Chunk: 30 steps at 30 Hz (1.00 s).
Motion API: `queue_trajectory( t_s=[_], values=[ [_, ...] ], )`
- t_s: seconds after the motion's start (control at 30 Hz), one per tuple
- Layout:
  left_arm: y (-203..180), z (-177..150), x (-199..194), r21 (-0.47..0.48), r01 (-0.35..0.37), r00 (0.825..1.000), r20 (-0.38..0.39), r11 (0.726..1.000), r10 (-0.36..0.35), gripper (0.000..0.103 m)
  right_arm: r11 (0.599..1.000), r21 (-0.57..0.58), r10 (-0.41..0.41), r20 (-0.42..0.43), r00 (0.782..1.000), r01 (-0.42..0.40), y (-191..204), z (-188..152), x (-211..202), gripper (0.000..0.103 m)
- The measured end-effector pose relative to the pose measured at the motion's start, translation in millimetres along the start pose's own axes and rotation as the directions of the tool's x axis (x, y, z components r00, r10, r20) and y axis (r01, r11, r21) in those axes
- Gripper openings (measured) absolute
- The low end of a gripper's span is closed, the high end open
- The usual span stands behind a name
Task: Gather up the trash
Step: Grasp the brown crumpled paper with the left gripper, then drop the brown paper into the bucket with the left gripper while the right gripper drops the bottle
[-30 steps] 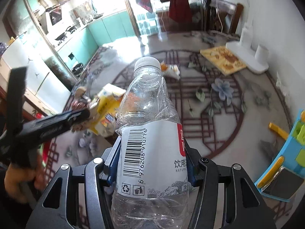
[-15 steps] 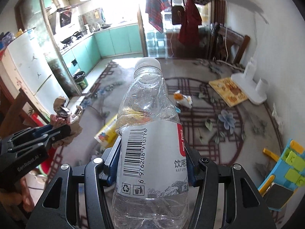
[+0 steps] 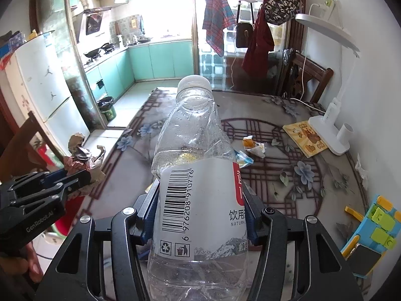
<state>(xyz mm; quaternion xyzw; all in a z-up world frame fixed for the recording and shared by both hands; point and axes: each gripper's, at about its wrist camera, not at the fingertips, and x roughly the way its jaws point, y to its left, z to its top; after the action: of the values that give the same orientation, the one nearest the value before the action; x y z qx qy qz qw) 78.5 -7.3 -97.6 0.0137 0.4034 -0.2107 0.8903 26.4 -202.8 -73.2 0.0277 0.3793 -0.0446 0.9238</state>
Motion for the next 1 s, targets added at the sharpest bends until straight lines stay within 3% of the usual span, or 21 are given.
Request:
queue_trajectory(
  t_s=[0.7, 1.0],
  values=[
    [84.6, -5.2, -9.7, -0.072, -0.024, 1.000, 0.011, 0.997, 0.025, 0.025, 0.998, -0.060, 0.013, -0.021, 1.000, -0.014, 76.0, 6.8, 18.8, 0.054],
    [138.7, -8.2, -15.0, -0.126, -0.051, 0.998, 0.016, 0.991, 0.053, 0.025, 0.994, -0.103, 0.036, -0.033, 0.999, -0.039, 119.4, 13.3, 32.2, 0.054]
  ],
)
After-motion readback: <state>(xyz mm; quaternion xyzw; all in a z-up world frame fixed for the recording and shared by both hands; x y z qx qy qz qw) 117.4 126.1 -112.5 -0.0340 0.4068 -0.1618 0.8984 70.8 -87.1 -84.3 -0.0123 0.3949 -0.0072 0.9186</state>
